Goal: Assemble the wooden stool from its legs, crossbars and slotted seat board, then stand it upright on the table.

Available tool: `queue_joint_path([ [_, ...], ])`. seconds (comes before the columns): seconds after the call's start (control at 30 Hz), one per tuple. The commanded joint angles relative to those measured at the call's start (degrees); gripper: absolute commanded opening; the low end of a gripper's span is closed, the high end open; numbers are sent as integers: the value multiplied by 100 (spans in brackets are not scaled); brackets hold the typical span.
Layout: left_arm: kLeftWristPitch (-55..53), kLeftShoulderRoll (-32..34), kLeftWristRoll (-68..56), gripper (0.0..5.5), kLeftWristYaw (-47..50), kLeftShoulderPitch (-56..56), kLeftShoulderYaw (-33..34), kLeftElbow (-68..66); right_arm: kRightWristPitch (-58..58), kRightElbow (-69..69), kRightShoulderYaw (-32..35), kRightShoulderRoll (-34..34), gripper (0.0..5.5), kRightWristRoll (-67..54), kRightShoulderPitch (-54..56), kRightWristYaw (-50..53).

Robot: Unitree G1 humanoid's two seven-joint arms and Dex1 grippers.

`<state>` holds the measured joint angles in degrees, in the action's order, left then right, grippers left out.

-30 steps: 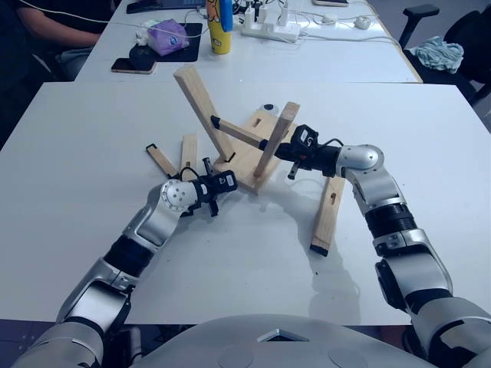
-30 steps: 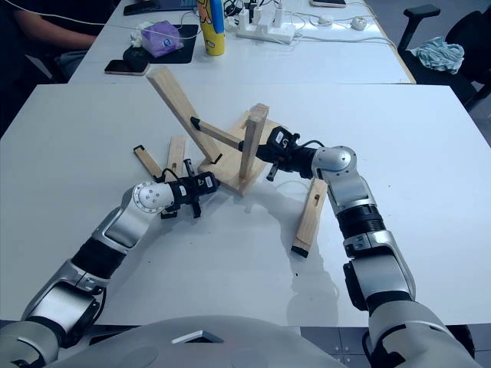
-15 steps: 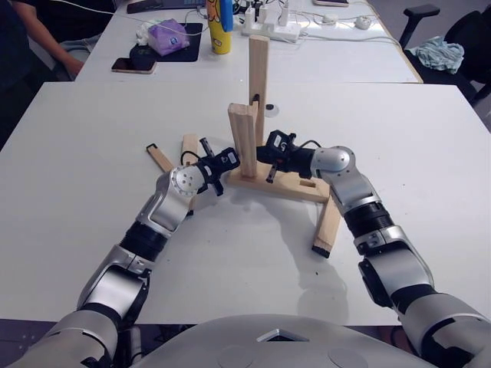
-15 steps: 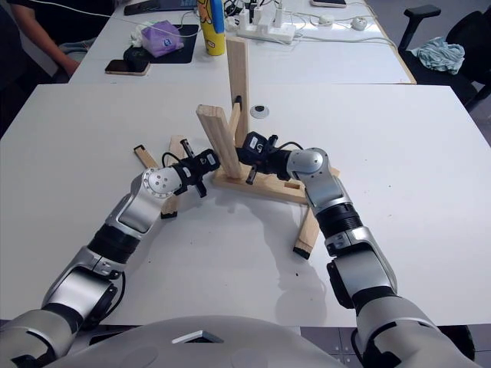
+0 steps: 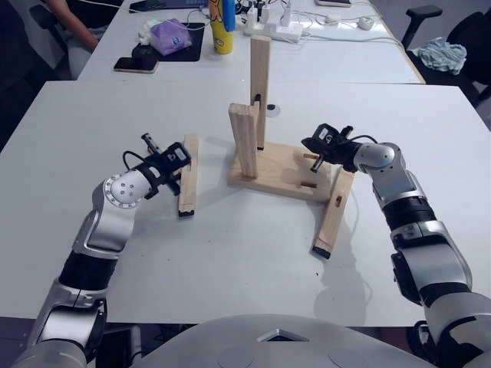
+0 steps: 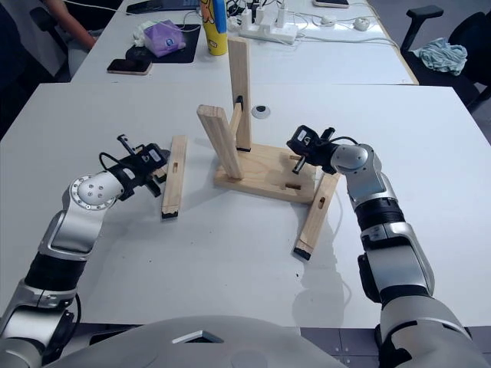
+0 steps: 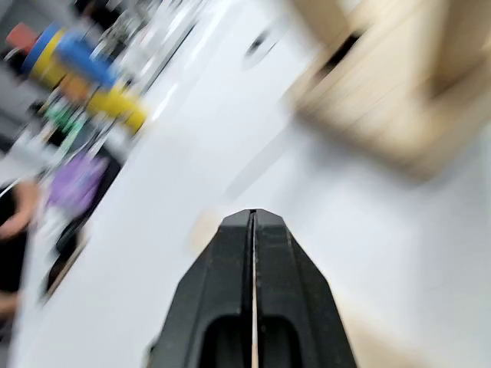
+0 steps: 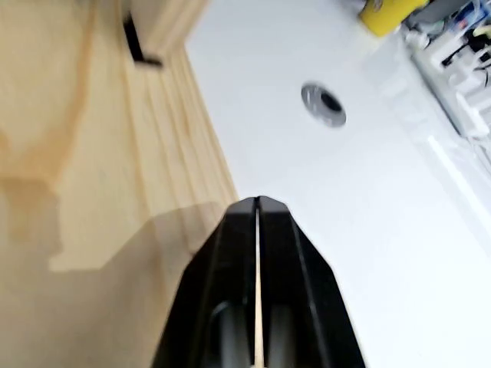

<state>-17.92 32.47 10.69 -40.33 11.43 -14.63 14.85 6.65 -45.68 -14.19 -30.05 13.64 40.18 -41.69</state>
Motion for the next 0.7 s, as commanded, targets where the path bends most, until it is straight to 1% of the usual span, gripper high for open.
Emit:
queue_joint_path([
  [0.03, 87, 34, 68, 2, -416, 32, -556, -14, 112, -546, -207, -101, 0, 374, 488, 108],
  [0.2, 92, -250, 783, 2, -413, 438, -1406, -434, 153, -1181, -441, -136, 0, 778, 874, 239],
  [0.33, 47, -553, 1249, 2, -227, 667, -1807, -941, 308, -1704, -604, 33, 0, 1003, 1283, 236],
  [0.53, 18, -1120, 1494, 2, 157, 1210, -1889, -2254, 494, -1869, -663, 200, 0, 935, 1375, -387],
  [0.7, -182, -1272, 1462, 2, 337, 1422, -1646, -2447, 533, -1769, -689, 216, 0, 862, 1182, -840],
])
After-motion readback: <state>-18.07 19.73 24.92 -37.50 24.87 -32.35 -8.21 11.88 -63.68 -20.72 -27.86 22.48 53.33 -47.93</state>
